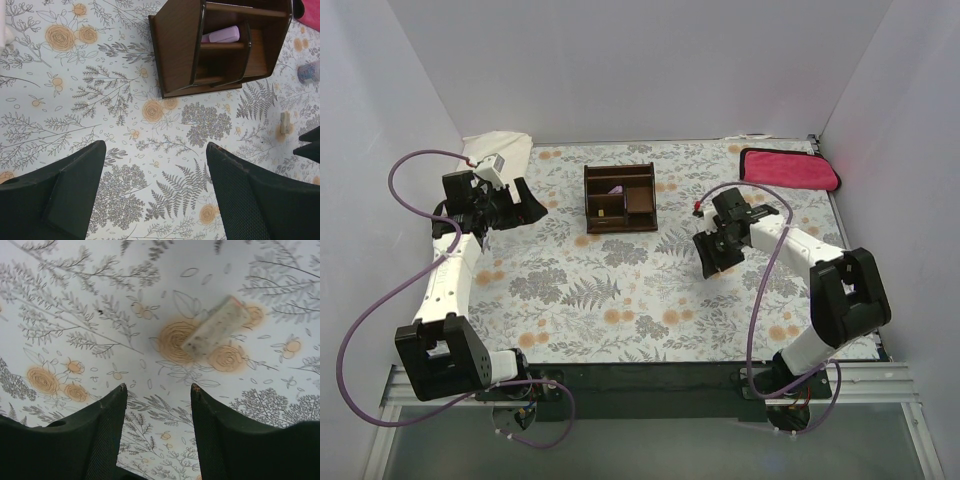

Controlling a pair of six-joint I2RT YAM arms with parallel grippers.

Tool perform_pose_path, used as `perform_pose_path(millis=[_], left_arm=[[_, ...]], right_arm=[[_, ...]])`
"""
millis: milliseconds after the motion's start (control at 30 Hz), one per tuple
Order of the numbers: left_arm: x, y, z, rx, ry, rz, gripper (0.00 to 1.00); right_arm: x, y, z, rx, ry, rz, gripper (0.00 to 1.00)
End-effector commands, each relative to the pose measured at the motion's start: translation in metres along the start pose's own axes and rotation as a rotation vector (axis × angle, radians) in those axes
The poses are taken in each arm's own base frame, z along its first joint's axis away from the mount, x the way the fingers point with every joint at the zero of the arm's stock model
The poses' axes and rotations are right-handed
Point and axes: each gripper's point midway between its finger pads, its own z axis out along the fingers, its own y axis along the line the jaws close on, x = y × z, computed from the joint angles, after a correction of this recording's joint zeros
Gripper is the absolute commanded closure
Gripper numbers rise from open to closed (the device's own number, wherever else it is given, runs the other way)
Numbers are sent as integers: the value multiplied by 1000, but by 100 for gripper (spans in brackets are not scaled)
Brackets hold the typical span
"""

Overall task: Sort the stationery into containers
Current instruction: Pick up the stationery from the center of the board.

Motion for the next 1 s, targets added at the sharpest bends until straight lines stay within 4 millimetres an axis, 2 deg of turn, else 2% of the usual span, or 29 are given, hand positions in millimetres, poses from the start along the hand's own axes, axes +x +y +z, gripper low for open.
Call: perform_pose_path(millis=[0,67,167,333,433,500,533,567,633,700,733,767,833,867,933,967], left_arm=[[-6,-13,-12,23,-38,24,21],[-5,-13,-12,24,-34,18,20],[-4,-14,-12,25,-29,12,20],[-3,-13,-14,19,-26,6,20],[-3,-13,-15,14,-20,6,20],[-5,-13,-15,9,-21,12,20],[-6,-13,-16,7,-24,16,20],[-6,-12,-16,4,-25,17,20],[-6,-11,-15,1,-25,17,20],[-7,-11,-15,3,-30,17,20],[-7,-11,-15,4,-33,19,20],[-8,-11,-15,2,-35,21,20],[-8,-9,-14,-7,-40,25,20],[-9,-7,-14,-19,-43,27,20],[-9,-4,-13,-27,-41,39,20],[-11,-4,-14,-33,-45,45,20]], right_arm=[[-16,-25,-6,33,-53,202,41],[-27,-35,-8,47,-74,227,41],[-34,-42,0,39,-73,254,41],[-35,-41,20,2,-35,292,44],[-29,-42,33,-2,4,308,51],[-24,-42,37,-9,31,315,66],[-25,-42,36,-7,32,315,69],[-25,-42,35,-6,32,309,81],[-28,-43,30,-1,26,292,96],[-40,-40,18,-25,-15,229,99],[-45,-31,11,-65,-28,213,99],[-66,-26,-3,-79,-86,149,99],[-86,-8,-16,-126,-139,38,99],[-103,11,-26,-156,-181,-49,99],[-118,39,-37,-210,-231,-264,99],[-128,64,-45,-234,-265,-378,99]])
